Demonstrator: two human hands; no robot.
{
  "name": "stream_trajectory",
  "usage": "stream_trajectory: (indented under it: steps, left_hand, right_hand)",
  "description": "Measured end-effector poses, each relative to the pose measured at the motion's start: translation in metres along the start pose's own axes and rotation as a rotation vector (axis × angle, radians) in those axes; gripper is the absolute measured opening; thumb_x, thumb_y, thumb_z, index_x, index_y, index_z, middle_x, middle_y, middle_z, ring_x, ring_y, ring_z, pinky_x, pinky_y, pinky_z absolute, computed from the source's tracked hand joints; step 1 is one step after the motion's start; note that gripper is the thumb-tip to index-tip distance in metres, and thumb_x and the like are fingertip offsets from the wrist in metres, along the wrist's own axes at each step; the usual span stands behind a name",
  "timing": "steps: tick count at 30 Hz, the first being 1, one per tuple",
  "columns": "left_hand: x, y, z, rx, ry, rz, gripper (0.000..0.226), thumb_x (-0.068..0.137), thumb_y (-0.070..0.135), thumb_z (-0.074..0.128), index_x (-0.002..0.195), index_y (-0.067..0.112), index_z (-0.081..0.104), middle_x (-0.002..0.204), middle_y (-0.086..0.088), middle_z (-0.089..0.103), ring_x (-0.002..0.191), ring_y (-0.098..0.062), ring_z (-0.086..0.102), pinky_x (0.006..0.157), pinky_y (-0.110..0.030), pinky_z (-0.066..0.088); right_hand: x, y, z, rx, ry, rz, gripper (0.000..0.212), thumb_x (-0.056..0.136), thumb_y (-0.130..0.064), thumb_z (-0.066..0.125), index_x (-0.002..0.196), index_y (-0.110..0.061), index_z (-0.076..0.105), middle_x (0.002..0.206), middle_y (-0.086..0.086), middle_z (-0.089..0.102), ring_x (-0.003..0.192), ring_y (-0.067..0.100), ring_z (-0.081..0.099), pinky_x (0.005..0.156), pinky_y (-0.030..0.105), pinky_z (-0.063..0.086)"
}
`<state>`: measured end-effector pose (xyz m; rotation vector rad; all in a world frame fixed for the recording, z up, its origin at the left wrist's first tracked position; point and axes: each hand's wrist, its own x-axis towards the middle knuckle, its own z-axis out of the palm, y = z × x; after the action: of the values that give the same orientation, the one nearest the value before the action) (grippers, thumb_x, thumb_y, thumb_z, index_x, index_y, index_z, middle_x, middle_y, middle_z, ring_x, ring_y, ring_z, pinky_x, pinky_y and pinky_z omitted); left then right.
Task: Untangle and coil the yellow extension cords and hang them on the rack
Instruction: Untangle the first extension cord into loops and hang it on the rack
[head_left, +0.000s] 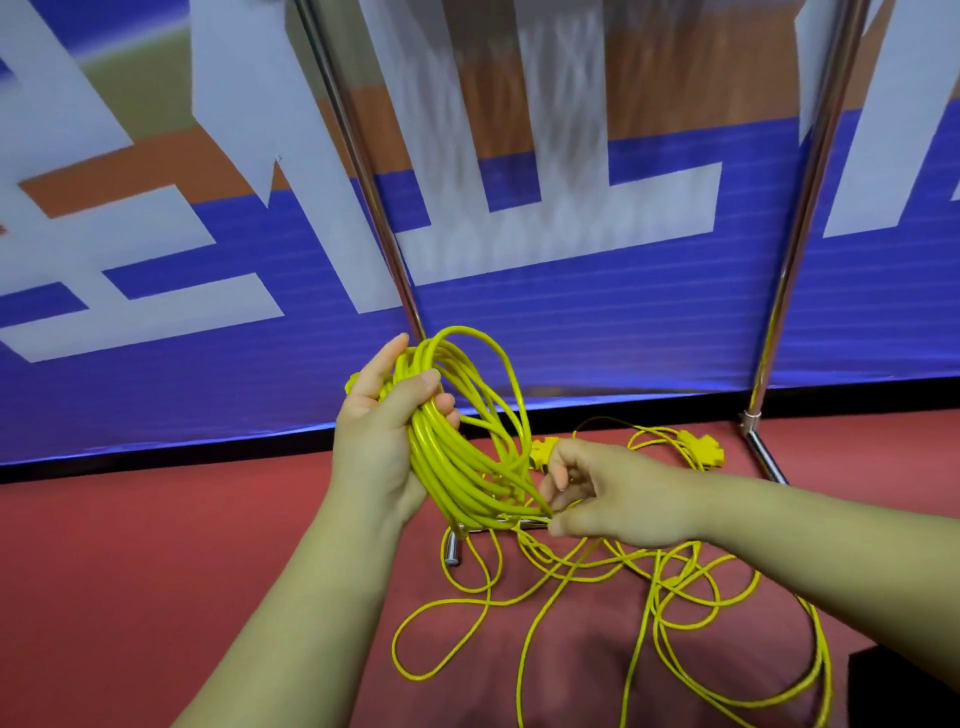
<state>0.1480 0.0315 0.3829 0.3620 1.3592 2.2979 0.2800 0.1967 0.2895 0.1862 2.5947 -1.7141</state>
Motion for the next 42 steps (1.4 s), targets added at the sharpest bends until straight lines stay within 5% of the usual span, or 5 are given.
stream_trajectory:
  steps: [6,10,18,30,42]
  left_hand:
    - [-0.001,0.008,-0.013,-0.095,0.062,0.024,0.053,0.09,-0.009,0.056,0.138,0.013,0.051,0.071,-0.007,0.067,0.055,-0.015,0.061,0.051,-0.028,0.053]
    - [0.003,0.016,-0.028,-0.091,0.123,0.044,0.051,0.091,-0.007,0.058,0.138,0.011,0.051,0.069,-0.006,0.067,0.055,-0.014,0.063,0.052,-0.027,0.053]
    - [0.006,0.025,-0.045,0.153,0.046,0.07,0.035,0.089,-0.008,0.061,0.115,0.014,0.066,0.071,-0.006,0.065,0.052,-0.015,0.057,0.049,-0.027,0.051]
    - [-0.02,-0.01,-0.008,0.75,-0.29,-0.088,0.019,0.084,0.008,0.077,0.1,0.017,0.077,0.062,-0.01,0.061,0.049,-0.018,0.057,0.05,-0.028,0.053]
    - [-0.028,-0.037,0.02,0.878,-0.4,-0.098,0.012,0.086,0.013,0.077,0.091,0.022,0.071,0.051,-0.003,0.06,0.043,-0.012,0.053,0.047,-0.021,0.045]
  right_hand:
    - [0.016,0.011,0.02,-0.023,-0.043,0.034,0.038,0.084,0.002,0.071,0.084,-0.017,0.037,0.075,-0.011,0.055,0.056,0.004,0.047,0.057,0.021,0.039]
    - [0.018,0.007,0.013,0.112,-0.08,0.05,0.031,0.088,-0.005,0.07,0.085,-0.016,0.041,0.076,0.007,0.055,0.066,0.02,0.045,0.058,0.034,0.035]
    - [0.008,-0.038,-0.028,0.485,0.252,-0.001,0.015,0.085,0.003,0.07,0.092,-0.01,0.066,0.076,0.008,0.071,0.062,0.011,0.061,0.059,0.019,0.047]
    - [-0.005,-0.064,-0.049,-0.097,0.366,-0.043,0.025,0.072,-0.008,0.087,0.074,-0.016,0.063,0.067,0.003,0.07,0.062,0.022,0.063,0.064,0.045,0.055]
    - [-0.016,-0.067,-0.059,-0.063,0.34,-0.167,0.026,0.073,-0.003,0.084,0.078,-0.015,0.062,0.076,0.007,0.074,0.067,0.018,0.07,0.067,0.036,0.056]
